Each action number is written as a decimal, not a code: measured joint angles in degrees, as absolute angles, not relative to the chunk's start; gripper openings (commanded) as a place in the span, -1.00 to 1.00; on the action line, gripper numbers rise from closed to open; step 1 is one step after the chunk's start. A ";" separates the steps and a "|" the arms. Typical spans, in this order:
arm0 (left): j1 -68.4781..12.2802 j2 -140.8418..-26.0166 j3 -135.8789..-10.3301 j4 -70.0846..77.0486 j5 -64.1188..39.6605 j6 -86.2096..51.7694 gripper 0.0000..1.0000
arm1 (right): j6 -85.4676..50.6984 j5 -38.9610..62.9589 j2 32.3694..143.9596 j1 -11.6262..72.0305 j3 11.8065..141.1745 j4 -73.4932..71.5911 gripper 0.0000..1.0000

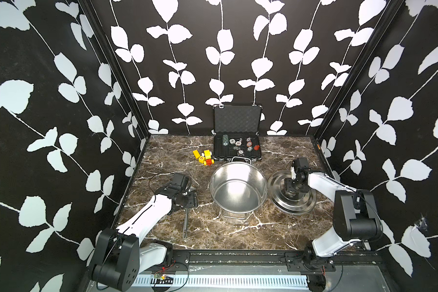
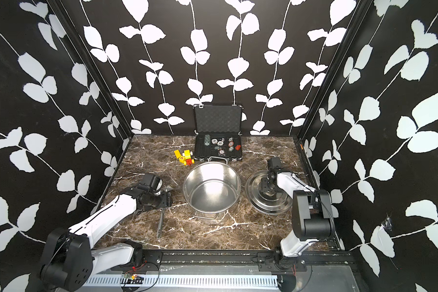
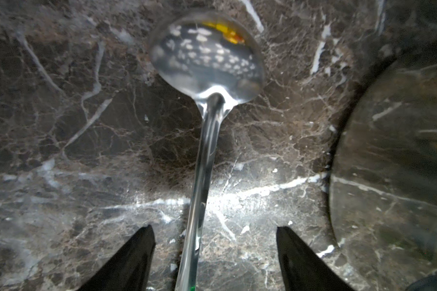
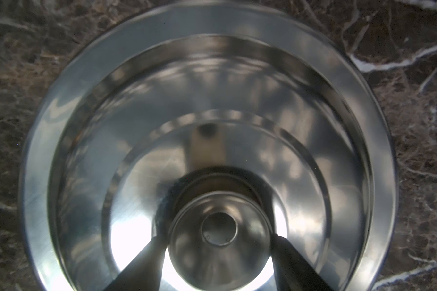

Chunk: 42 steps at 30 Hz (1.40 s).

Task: Stir the soup with a spoon
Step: Place the lid at the center of the board, then pick up the spoon from the center of the board.

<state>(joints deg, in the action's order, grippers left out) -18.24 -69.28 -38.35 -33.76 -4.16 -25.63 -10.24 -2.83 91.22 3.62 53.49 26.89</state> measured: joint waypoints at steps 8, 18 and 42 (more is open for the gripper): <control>-18.24 -73.14 -38.37 -32.95 -1.58 -25.65 0.25 | -9.78 -0.32 79.66 3.62 53.49 29.36 0.63; -18.22 -76.27 -38.09 -27.66 -0.73 -26.35 -0.07 | -7.81 8.56 66.26 4.12 53.49 32.45 0.47; -15.59 -70.11 -32.67 -23.66 -3.66 -29.36 -1.00 | -1.32 24.75 59.13 20.71 53.47 23.38 -0.11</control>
<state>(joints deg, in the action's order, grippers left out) -15.59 -70.11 -32.67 -23.66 -3.66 -29.36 -1.32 24.75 59.13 20.71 53.47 23.38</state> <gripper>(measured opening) 0.108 0.453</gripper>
